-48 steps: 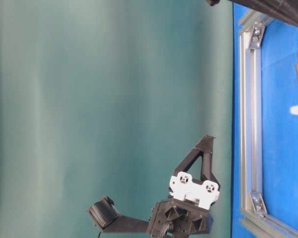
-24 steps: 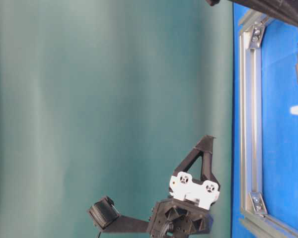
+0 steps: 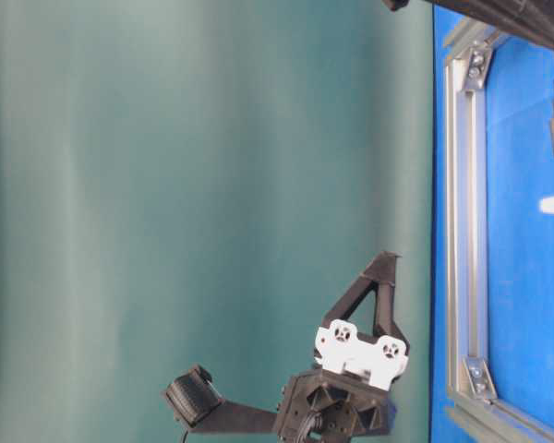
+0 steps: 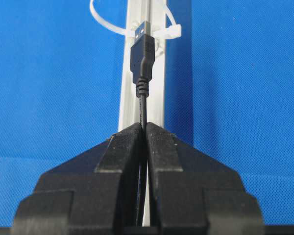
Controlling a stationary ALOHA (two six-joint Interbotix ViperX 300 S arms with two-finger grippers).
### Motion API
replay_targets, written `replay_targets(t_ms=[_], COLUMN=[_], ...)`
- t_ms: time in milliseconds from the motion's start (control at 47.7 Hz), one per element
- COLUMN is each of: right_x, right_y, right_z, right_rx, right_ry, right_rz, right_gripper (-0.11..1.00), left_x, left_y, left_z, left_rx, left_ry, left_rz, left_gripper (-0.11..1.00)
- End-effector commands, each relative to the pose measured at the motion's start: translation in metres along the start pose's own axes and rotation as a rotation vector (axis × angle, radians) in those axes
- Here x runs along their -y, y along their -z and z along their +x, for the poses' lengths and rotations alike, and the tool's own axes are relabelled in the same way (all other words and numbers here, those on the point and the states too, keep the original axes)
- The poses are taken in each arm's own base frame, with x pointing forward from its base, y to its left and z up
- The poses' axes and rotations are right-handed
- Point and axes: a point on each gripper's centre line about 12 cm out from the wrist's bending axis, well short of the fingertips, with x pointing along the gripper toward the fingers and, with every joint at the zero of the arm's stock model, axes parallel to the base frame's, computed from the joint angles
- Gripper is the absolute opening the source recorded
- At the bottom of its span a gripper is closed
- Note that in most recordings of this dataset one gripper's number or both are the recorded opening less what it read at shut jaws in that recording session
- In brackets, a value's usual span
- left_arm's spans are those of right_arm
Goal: Insert the wire through the string loop located in the center.
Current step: 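Push the USB plug leftward through the white zip-tie loop with the right gripper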
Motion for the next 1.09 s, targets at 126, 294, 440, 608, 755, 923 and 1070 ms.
replay_targets(t_ms=[126, 294, 440, 608, 755, 923, 1070], right_x=[-0.0004, -0.0004, -0.0008, -0.0003, -0.0005, -0.0006, -0.0028], right_y=[-0.0055, -0.0055, -0.005, -0.0051, -0.0057, -0.0066, -0.0102], right_z=[-0.0002, -0.0002, -0.0003, -0.0003, -0.0002, 0.0015, 0.0073], right_rx=[0.021, 0.021, 0.021, 0.021, 0.023, 0.023, 0.025], right_ry=[-0.002, -0.002, -0.003, -0.002, -0.002, -0.002, -0.006], right_rz=[0.002, 0.002, 0.002, 0.002, 0.002, 0.002, 0.0], right_gripper=[-0.03, -0.03, -0.03, -0.03, -0.03, -0.03, -0.03], left_x=[0.0024, 0.0024, 0.0024, 0.0018, 0.0023, 0.0023, 0.0024], left_y=[-0.0143, -0.0143, -0.0143, -0.0145, -0.0143, -0.0143, -0.0143], left_z=[-0.002, -0.002, -0.002, -0.002, -0.002, -0.002, -0.002], left_rx=[0.043, 0.043, 0.043, 0.044, 0.043, 0.043, 0.043], left_ry=[0.008, 0.008, 0.008, 0.007, 0.007, 0.007, 0.008], left_rz=[0.001, 0.001, 0.001, 0.0, 0.0, 0.0, 0.001], left_gripper=[0.0, 0.0, 0.0, 0.0, 0.0, 0.0, 0.0])
